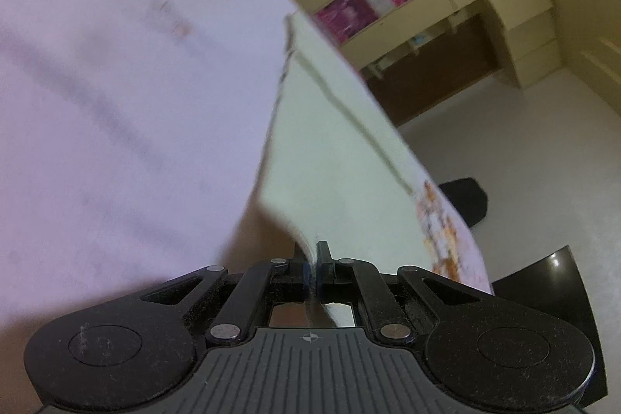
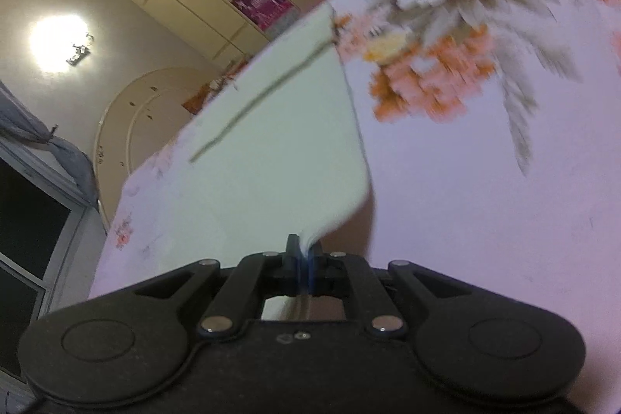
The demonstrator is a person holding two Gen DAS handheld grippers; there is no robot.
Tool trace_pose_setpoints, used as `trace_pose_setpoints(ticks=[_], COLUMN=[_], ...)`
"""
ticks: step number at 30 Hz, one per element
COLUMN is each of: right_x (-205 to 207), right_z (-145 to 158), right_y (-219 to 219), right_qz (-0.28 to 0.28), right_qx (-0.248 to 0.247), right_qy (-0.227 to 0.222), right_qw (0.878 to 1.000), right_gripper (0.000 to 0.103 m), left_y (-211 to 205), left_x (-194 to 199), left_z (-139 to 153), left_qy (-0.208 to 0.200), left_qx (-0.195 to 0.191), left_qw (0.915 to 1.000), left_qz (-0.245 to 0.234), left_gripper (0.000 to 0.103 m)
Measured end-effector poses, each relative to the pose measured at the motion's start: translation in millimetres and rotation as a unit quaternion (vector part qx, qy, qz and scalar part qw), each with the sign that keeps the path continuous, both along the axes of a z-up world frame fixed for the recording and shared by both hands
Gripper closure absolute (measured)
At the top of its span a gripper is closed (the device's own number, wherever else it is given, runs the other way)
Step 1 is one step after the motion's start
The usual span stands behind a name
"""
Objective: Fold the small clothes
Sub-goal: 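Lift the hem with both grippers and fold it over toward the collar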
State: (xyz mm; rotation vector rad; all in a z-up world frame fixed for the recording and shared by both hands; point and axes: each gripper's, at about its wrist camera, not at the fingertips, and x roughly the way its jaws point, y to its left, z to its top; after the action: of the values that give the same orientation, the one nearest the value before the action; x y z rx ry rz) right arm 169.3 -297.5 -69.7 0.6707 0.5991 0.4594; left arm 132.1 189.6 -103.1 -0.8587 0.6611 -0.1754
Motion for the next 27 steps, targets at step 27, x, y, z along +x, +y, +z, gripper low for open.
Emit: trace_pose_setpoints(ticks=[27], right_x=[302.9], right_z=[95.6], right_y=[7.0], right_qz=[-0.002], right_qx=[0.024], right_qy=[-0.044], right_qw=[0.999], right_gripper=[0.099], left_y=[23.7], left_x=[325.2], left_z=[47.2], left_qy=[-0.031], left_qx=[0.028], left_qw=[0.998], left_qz=[0.048], left_gripper=[0.1])
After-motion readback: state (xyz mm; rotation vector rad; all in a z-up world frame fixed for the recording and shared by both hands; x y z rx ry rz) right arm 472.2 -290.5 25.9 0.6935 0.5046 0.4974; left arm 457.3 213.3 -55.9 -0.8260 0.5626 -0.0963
